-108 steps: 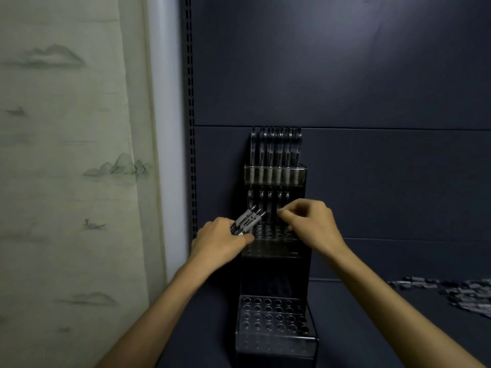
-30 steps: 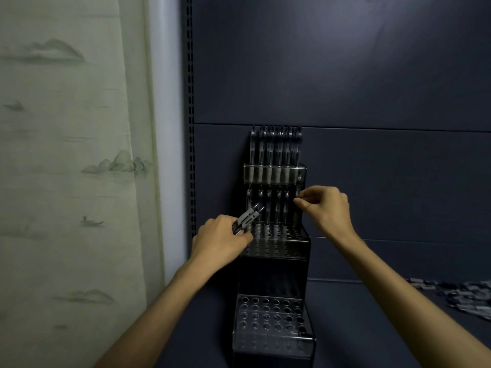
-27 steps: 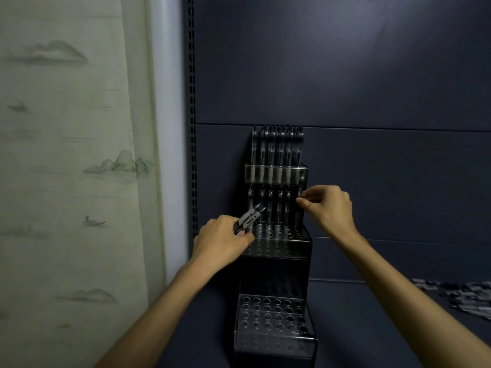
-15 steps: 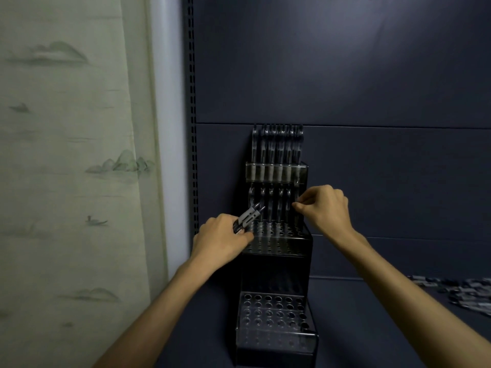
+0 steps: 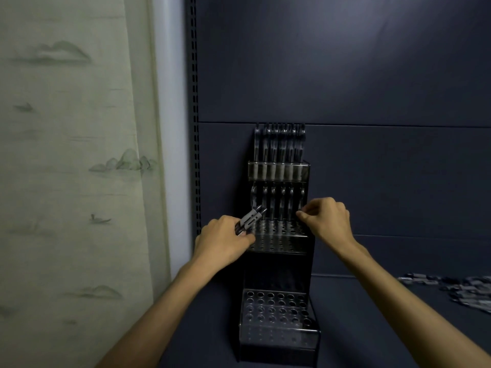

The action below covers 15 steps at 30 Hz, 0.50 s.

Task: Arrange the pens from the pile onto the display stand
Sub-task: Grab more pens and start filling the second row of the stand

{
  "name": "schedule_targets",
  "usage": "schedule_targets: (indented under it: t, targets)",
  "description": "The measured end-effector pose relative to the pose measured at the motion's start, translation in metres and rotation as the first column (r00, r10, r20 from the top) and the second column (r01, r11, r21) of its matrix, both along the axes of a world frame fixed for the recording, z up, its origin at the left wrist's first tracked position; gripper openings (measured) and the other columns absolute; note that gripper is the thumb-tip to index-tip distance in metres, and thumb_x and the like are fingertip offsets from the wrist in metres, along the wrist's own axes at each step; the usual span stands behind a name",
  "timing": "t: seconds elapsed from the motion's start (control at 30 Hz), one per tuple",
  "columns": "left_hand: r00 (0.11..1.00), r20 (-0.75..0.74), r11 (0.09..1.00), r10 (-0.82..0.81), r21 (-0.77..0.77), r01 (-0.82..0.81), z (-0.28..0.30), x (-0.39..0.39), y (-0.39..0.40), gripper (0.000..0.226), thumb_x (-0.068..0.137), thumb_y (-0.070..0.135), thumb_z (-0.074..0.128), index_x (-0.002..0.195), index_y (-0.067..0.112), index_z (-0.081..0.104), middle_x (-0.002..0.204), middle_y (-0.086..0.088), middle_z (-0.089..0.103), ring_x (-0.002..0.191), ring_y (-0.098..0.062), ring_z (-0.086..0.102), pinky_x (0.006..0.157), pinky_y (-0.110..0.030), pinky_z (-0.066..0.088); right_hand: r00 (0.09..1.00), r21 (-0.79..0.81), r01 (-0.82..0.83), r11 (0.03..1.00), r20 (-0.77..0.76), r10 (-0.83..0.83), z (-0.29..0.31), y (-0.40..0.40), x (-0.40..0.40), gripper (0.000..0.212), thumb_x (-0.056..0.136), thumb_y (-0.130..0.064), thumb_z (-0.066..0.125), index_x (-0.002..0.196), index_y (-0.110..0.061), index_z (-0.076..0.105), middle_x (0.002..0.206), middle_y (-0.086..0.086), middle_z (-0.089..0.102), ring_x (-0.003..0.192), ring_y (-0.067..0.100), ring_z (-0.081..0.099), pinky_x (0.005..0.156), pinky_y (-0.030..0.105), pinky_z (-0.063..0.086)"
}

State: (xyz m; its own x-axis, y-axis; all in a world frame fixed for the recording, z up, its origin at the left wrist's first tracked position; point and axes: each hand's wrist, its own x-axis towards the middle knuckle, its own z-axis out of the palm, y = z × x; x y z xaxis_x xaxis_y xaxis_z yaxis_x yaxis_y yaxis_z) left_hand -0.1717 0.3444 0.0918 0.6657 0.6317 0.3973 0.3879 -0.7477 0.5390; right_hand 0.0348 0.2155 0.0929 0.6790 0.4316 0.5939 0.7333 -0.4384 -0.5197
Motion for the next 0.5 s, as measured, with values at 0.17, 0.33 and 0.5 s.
schedule_targets:
  t: [0.17,0.33,0.5]
  targets:
    - [1.000,-0.019,1.000,0.001,0.025,-0.001,-0.001,0.000,0.003,0.018,0.083,0.040,0.066,0.074,0.025,0.065,0.068,0.010,0.062,0.072,-0.014,0.062,0.065,-0.030,0.048,0.988,0.092,0.055,0.994,0.136,-0.068,0.010,-0.008,-0.022,0.029,0.089,-0.043,0.073,0.106,-0.019,0.072,0.092,-0.004,0.074,0.089,0.018,0.069,0.068,0.028,0.046]
    - [0.998,-0.055,0.996,0.012,0.085,-0.007,-0.001,0.001,0.002,0.019,0.081,0.044,0.064,0.073,0.027,0.060,0.074,0.007,0.064,0.081,-0.024,0.064,0.068,-0.034,0.051,0.813,-0.053,-0.407,0.912,0.434,0.388,0.029,-0.003,-0.081,0.023,0.095,-0.036,0.066,0.111,-0.022,0.074,0.106,-0.009,0.073,0.102,0.012,0.059,0.087,0.030,0.047]
    - [0.996,-0.085,0.992,0.037,0.122,-0.026,-0.002,0.002,-0.001,0.023,0.081,0.047,0.060,0.072,0.027,0.054,0.081,0.002,0.063,0.089,-0.030,0.064,0.066,-0.034,0.046,0.713,-0.317,-0.468,0.825,0.417,0.564,0.023,0.014,-0.091,0.017,0.093,-0.030,0.068,0.107,-0.024,0.076,0.096,-0.009,0.069,0.091,0.008,0.051,0.083,0.024,0.043]
